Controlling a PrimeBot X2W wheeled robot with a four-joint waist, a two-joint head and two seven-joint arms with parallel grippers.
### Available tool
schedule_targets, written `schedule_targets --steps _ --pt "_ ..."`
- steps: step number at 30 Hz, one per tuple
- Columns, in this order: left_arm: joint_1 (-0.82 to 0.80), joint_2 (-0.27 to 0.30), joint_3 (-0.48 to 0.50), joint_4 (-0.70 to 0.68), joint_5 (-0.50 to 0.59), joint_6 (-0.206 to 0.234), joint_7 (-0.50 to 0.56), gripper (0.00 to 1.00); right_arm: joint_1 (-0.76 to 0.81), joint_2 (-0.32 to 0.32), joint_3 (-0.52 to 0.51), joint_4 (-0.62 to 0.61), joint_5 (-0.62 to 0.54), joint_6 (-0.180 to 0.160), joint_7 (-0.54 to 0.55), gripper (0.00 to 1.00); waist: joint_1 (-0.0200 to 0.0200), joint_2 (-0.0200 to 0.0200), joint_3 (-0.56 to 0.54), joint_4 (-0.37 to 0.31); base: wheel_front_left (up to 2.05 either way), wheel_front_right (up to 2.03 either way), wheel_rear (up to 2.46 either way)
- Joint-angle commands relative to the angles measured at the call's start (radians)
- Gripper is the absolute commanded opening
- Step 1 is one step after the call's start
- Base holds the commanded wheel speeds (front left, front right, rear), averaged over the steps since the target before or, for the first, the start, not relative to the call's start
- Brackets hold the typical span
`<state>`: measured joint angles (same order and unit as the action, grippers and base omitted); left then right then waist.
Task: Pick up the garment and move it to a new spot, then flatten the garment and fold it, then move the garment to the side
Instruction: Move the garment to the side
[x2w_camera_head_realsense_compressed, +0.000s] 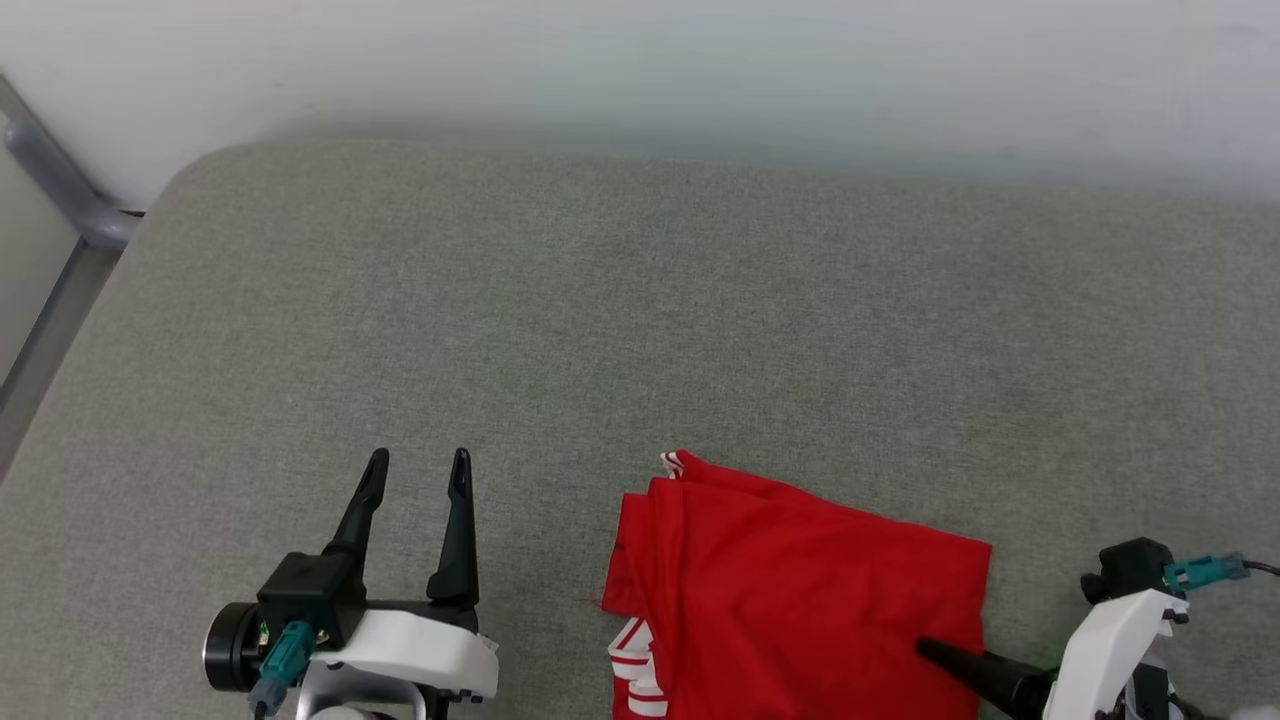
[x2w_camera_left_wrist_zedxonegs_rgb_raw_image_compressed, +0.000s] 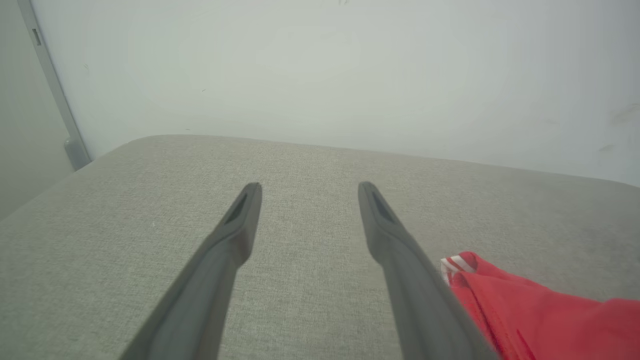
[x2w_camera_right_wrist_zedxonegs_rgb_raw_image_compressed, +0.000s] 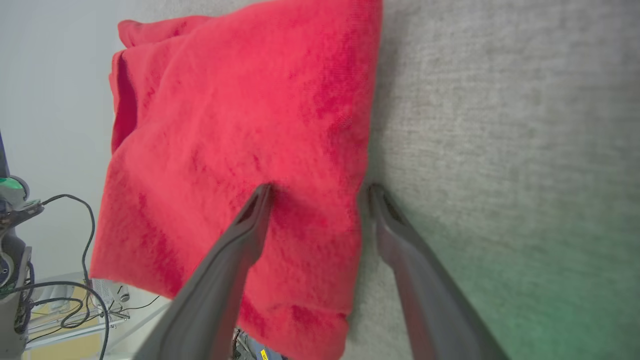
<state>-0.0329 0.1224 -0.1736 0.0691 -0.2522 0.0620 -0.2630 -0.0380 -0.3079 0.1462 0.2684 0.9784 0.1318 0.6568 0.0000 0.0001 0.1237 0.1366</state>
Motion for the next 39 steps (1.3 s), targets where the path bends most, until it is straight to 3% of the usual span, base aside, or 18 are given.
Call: schedule_targets --steps 1,4,5,7,14,20,30,39 --pt "-0.023 -0.004 0.004 0.0 0.009 -0.006 -0.002 1.0 -0.007 -0.001 0.023 0.043 0.008 -0.002 0.028 1.0 0.0 -0.0001 0.025 0.016 0.0 0.0 0.0" --pt "-0.033 -0.013 0.007 0.007 0.017 -0.012 -0.002 1.0 -0.019 -0.001 0.042 0.075 0.027 -0.004 0.047 1.0 0.0 -0.0001 0.036 0.024 0.0 0.0 0.0" --pt "-0.035 -0.016 0.008 0.008 0.02 -0.014 -0.002 1.0 -0.023 -0.003 0.047 0.081 0.029 -0.004 0.049 0.47 0.0 -0.0001 0.038 0.025 0.0 0.0 0.0" --pt "-0.038 -0.021 0.012 0.011 0.023 -0.017 -0.002 1.0 -0.029 -0.008 0.06 0.089 0.029 -0.004 0.05 0.01 0.0 -0.0001 0.037 0.025 0.0 0.0 0.0" --pt "-0.006 -0.031 0.036 0.037 0.025 -0.025 -0.002 1.0 -0.066 -0.025 0.097 0.037 0.024 -0.002 0.014 0.0 0.0 -0.0001 -0.014 0.003 0.0 0.0 0.0" --pt "0.029 -0.022 0.053 0.029 0.047 -0.028 -0.002 1.0 -0.096 -0.075 0.12 -0.01 -0.085 -0.002 -0.04 0.0 0.0 -0.0001 -0.069 -0.064 0.0 0.0 0.0" --pt "0.038 -0.005 0.04 -0.007 0.088 -0.043 -0.002 1.0 -0.113 -0.115 0.033 0.011 -0.328 -0.002 -0.011 0.0 0.0 -0.0001 -0.064 -0.272 0.0 0.0 0.0" --pt "-0.003 0.004 0.021 -0.024 0.11 -0.049 -0.002 1.0 -0.208 -0.098 -0.018 0.057 -0.403 -0.002 -0.017 0.0 0.0 -0.0001 0.001 -0.466 0.0 0.0 0.0"
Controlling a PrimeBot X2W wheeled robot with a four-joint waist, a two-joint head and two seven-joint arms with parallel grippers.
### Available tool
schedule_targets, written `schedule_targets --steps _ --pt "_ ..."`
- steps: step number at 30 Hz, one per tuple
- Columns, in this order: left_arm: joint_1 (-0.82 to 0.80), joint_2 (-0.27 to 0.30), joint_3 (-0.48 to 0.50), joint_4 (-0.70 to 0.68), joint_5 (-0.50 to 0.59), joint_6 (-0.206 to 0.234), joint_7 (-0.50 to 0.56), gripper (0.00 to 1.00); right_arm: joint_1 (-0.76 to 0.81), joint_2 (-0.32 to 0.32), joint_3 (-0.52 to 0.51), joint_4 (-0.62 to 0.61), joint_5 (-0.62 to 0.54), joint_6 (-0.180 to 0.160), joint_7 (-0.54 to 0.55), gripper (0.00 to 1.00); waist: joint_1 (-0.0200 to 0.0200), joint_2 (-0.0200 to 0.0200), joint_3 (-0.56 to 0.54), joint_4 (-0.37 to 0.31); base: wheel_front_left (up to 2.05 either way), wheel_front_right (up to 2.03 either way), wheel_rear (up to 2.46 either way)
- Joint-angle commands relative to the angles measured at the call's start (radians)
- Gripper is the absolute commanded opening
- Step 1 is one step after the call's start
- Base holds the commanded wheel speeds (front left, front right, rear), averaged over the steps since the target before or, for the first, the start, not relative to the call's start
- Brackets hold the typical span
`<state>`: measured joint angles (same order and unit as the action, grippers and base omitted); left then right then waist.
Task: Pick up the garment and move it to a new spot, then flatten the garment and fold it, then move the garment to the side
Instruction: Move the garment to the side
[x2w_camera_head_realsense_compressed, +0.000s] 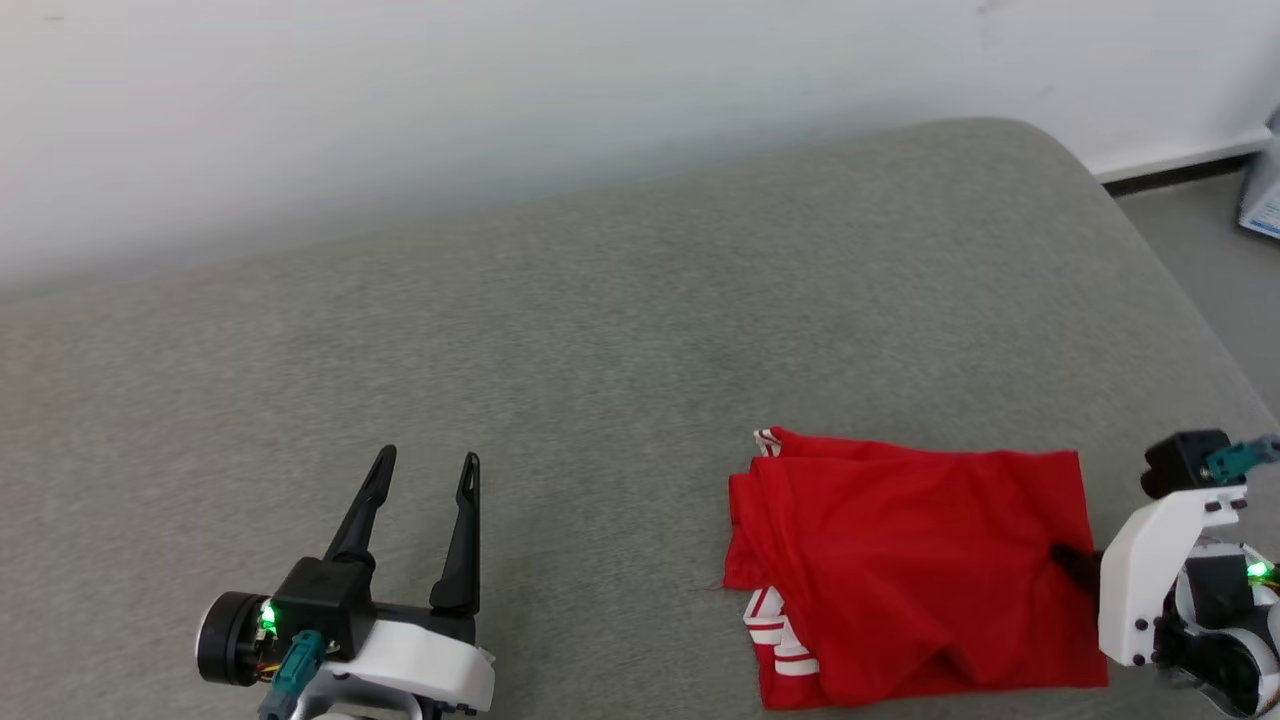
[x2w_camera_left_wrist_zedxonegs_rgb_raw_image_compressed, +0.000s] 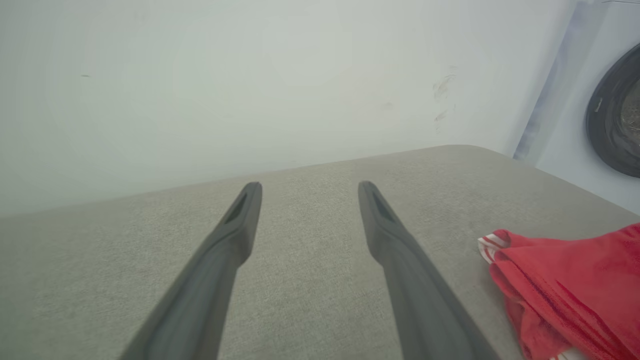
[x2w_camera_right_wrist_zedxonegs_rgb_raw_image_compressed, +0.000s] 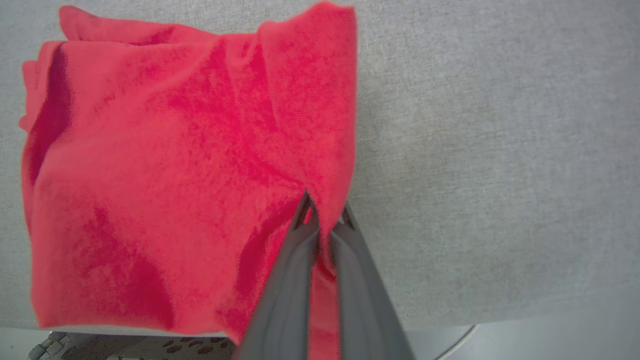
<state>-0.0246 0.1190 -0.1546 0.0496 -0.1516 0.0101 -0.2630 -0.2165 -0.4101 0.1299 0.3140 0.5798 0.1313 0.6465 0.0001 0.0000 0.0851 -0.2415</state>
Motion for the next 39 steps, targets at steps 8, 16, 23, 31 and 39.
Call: schedule_targets --steps 8,16,23,31,39 --pt "-0.075 0.023 -0.017 -0.038 0.034 -0.001 0.009 1.0 -0.2 0.009 -0.054 0.128 -0.049 -0.001 -0.12 0.0 -0.0001 0.0 0.152 -0.174 0.0 0.0 0.0" --pt "-0.237 0.069 -0.043 -0.116 0.088 -0.022 0.07 1.0 -0.45 -0.017 -0.181 0.307 -0.061 -0.001 -0.26 0.0 -0.0001 0.0 0.367 -0.17 0.0 0.0 0.0" --pt "-0.342 0.089 -0.072 -0.168 0.124 -0.041 0.102 1.0 -0.593 -0.1 -0.256 0.46 -0.082 -0.001 -0.349 0.0 -0.0001 0.0 0.497 -0.129 0.0 0.0 0.0" --pt "-0.377 0.083 -0.094 -0.178 0.127 -0.039 0.097 1.0 -0.634 -0.131 -0.312 0.63 -0.116 -0.001 -0.453 0.34 -0.0001 0.0 0.535 -0.087 0.0 0.0 0.0" --pt "-0.359 0.069 -0.093 -0.141 0.104 -0.023 0.071 1.0 -0.643 -0.143 -0.331 0.717 -0.181 -0.001 -0.607 1.0 -0.0001 0.0 0.485 -0.055 0.0 0.0 0.0"
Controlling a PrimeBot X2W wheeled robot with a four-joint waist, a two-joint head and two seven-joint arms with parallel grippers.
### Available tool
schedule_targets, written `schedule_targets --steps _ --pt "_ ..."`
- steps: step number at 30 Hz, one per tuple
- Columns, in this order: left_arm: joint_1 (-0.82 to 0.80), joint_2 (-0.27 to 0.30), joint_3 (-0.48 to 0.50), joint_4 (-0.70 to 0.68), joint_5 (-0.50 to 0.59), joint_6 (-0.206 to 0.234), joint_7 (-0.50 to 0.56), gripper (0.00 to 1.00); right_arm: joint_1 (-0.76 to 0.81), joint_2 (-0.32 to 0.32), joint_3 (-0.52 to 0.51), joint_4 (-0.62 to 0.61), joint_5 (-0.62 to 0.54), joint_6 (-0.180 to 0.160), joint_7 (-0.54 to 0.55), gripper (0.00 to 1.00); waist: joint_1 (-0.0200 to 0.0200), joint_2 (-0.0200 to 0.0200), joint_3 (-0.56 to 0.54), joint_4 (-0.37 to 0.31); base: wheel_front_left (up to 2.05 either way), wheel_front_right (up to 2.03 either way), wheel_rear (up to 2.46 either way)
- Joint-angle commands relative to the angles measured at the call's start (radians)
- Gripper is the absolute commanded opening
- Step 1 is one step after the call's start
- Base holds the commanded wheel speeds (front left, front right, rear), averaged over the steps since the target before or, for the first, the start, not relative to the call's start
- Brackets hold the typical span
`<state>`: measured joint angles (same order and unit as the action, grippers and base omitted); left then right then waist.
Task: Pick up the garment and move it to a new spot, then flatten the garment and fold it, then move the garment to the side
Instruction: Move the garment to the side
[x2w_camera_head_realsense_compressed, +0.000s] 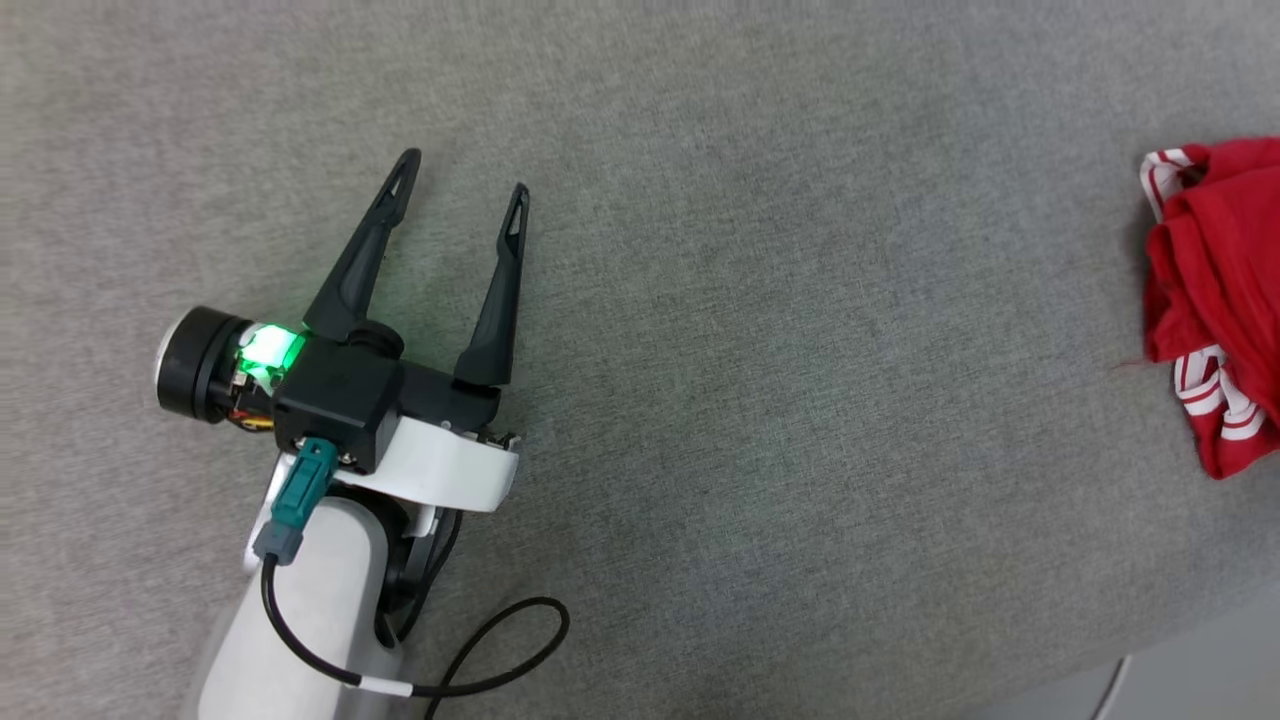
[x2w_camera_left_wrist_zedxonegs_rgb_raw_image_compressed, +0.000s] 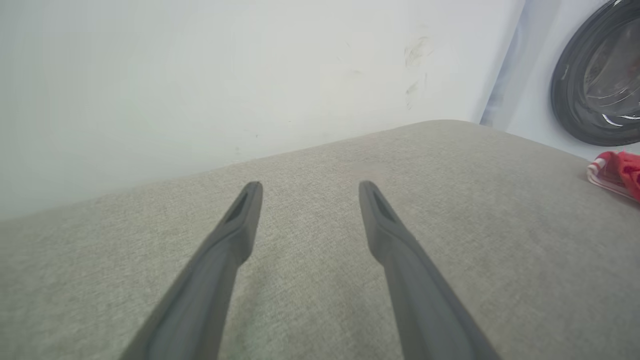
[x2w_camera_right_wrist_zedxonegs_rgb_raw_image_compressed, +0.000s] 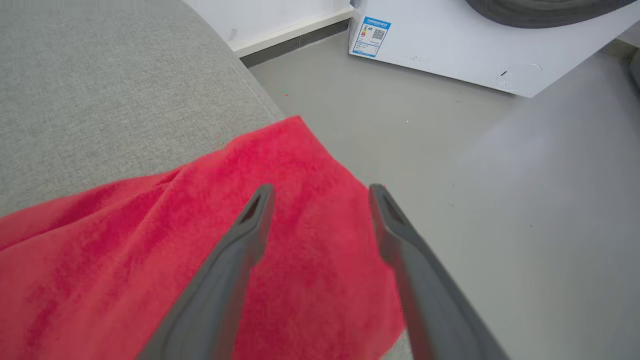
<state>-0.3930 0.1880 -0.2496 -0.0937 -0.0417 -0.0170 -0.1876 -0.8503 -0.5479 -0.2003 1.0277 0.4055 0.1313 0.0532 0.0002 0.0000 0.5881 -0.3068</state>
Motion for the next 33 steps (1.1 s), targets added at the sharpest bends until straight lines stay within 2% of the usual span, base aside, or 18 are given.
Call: schedule_targets --steps 1,9,15,23,33 --pt "0.017 -0.004 0.002 0.01 -0.008 0.007 -0.012 1.0 -0.006 -0.01 -0.001 0.003 -0.02 -0.001 -0.044 1.0 -0.0002 0.0 -0.032 0.015 0.0 0.0 0.0" --pt "0.096 -0.036 0.019 0.071 -0.061 0.034 -0.054 1.0 0.085 0.004 0.018 -0.04 -0.093 -0.001 -0.244 1.0 -0.0002 0.0 -0.185 0.058 0.0 0.0 0.0" --pt "0.2 -0.06 0.044 0.108 -0.106 0.059 -0.072 1.0 0.219 0.054 0.056 -0.158 -0.077 -0.001 -0.301 1.0 -0.0002 0.0 -0.313 0.089 0.0 0.0 0.0" --pt "0.332 -0.077 0.075 0.13 -0.152 0.082 -0.077 1.0 0.455 0.117 0.084 -0.373 -0.047 -0.001 -0.309 1.0 -0.0002 0.0 -0.463 0.147 0.0 0.0 0.0" --pt "0.422 -0.072 0.101 0.151 -0.171 0.092 -0.078 1.0 0.714 0.216 0.107 -0.681 -0.051 -0.001 -0.2 1.0 -0.0002 0.0 -0.574 0.213 0.0 0.0 0.0"
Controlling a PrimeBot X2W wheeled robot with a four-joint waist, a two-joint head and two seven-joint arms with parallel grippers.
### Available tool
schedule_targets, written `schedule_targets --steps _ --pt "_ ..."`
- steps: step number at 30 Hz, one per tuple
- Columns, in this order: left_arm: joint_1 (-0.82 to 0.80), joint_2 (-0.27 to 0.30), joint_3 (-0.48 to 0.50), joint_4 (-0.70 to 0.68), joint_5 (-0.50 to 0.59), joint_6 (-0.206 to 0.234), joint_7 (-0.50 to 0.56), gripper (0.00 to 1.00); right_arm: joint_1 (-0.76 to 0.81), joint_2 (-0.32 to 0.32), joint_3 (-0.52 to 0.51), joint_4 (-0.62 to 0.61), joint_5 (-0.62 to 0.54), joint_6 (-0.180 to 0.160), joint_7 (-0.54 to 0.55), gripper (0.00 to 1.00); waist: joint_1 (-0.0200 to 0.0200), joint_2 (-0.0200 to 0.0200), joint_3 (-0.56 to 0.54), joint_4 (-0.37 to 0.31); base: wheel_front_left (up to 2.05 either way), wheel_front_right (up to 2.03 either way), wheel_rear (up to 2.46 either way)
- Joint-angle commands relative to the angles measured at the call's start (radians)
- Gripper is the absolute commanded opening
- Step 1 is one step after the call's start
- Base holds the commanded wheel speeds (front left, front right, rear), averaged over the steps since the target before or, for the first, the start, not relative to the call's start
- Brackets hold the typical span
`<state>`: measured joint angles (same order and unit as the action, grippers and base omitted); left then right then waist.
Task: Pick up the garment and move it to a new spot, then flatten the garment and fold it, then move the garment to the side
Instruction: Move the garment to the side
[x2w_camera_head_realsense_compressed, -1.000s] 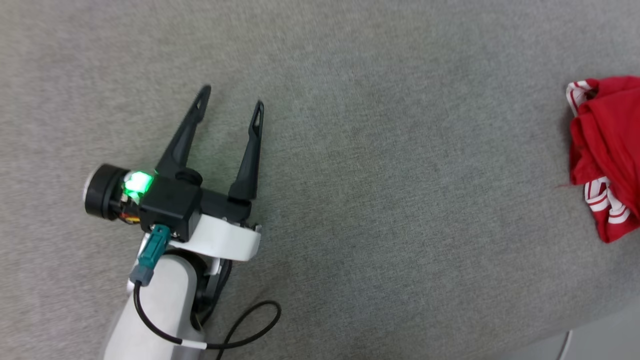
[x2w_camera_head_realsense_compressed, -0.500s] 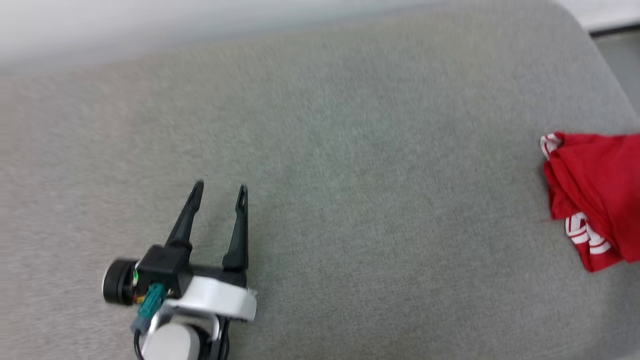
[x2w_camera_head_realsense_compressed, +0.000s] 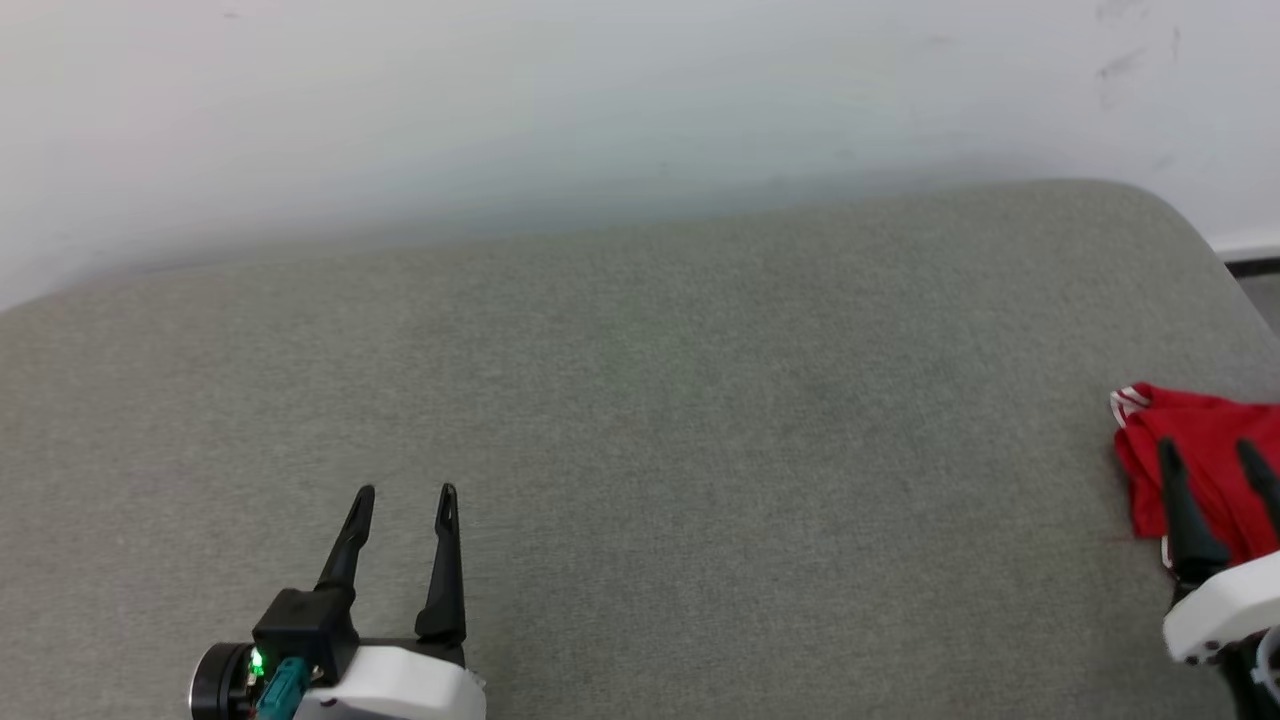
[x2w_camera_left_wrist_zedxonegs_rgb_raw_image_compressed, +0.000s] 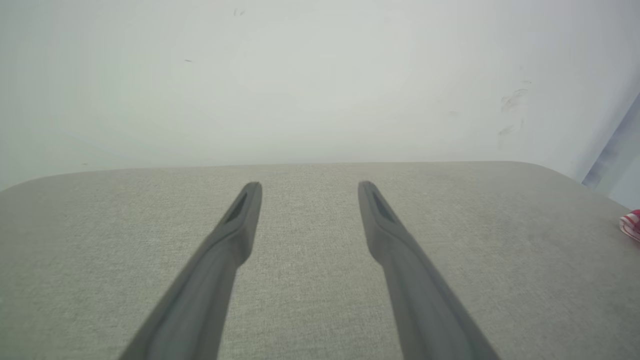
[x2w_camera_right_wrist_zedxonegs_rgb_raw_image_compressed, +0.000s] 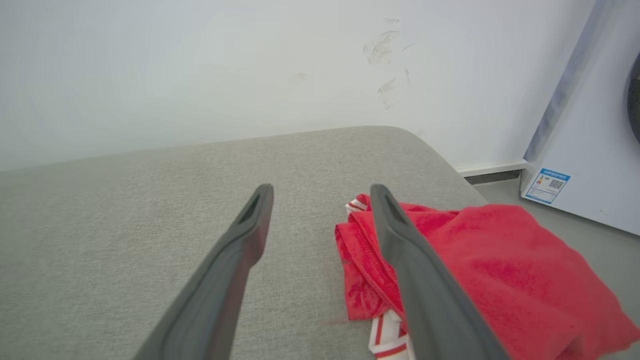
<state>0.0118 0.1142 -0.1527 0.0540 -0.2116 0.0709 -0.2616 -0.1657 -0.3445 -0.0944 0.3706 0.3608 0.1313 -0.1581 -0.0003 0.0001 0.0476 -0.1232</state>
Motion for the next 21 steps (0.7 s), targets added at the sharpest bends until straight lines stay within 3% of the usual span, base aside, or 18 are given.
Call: schedule_targets --steps 1,10,21 --pt "0.026 0.005 0.008 0.007 -0.002 0.007 -0.004 1.0 0.053 0.027 0.006 -0.053 -0.012 -0.001 0.025 1.0 0.0003 -0.0001 -0.043 0.035 0.0 0.0 0.0" --pt "0.08 0.026 0.041 0.02 -0.008 0.018 -0.004 1.0 0.205 0.159 0.037 -0.296 -0.082 -0.001 0.11 1.0 0.0003 -0.0001 -0.072 0.086 0.0 0.0 0.0" --pt "0.105 0.028 0.041 0.03 -0.015 0.009 -0.004 1.0 0.305 0.221 0.02 -0.44 -0.155 -0.001 0.151 1.0 0.0003 -0.0001 -0.088 0.09 0.0 0.0 0.0"
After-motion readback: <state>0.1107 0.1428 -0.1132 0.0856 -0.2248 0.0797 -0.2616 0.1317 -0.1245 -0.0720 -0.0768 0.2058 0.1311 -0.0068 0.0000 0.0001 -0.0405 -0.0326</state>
